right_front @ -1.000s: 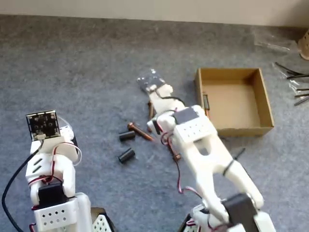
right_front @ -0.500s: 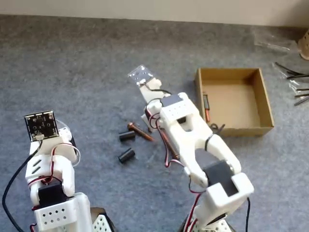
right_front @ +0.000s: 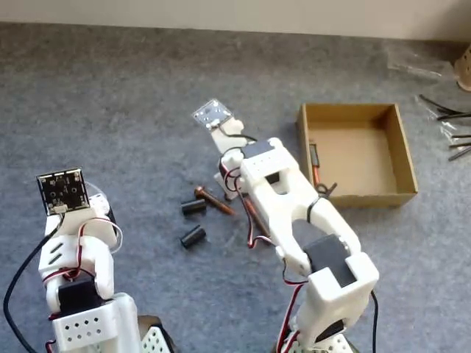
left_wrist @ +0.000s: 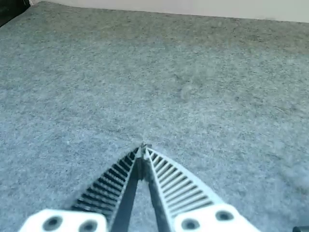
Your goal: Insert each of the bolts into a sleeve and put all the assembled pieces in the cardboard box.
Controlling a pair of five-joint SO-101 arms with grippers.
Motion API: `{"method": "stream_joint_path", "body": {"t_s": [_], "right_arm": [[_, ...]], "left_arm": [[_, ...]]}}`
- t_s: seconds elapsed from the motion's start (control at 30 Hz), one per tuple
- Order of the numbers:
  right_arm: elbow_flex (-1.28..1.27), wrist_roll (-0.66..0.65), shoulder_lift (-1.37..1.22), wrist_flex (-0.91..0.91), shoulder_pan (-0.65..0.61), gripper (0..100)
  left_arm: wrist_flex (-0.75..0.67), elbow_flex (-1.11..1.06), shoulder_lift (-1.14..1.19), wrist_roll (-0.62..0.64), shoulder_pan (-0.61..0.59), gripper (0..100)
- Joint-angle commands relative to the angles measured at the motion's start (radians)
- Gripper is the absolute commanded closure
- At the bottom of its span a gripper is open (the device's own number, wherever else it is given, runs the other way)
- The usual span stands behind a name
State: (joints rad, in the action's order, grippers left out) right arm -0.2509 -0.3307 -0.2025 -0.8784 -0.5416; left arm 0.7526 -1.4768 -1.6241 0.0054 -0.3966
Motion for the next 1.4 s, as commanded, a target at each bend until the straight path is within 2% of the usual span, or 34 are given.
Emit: {"method": "stream_joint_path", "body": {"t_s": [0.0,0.3,0.47,0.87,1.1,1.37], "right_arm": [[0.051,0.029,0.008,-0.025,-0.002,91.0],[0.047,0.029,0.004,-0.044,-0.002,90.7],[0.047,0.028,0.002,-0.065,0.005,85.8],[0.051,0.034,0.001,-0.068,0.021,85.8],[0.056,0.055,0.001,-0.139,0.019,85.8],[0.073,0.058,-0.004,-0.110,0.016,85.8]], "left_arm": [[-0.025,0.004,-0.010,0.008,0.004,99],[-0.025,0.002,-0.010,0.005,0.010,99],[-0.025,0.002,-0.010,0.005,0.010,99],[-0.025,0.002,-0.010,0.005,0.010,99],[-0.025,0.002,-0.010,0.005,0.010,99],[-0.026,-0.012,-0.010,0.005,0.010,99]]}}
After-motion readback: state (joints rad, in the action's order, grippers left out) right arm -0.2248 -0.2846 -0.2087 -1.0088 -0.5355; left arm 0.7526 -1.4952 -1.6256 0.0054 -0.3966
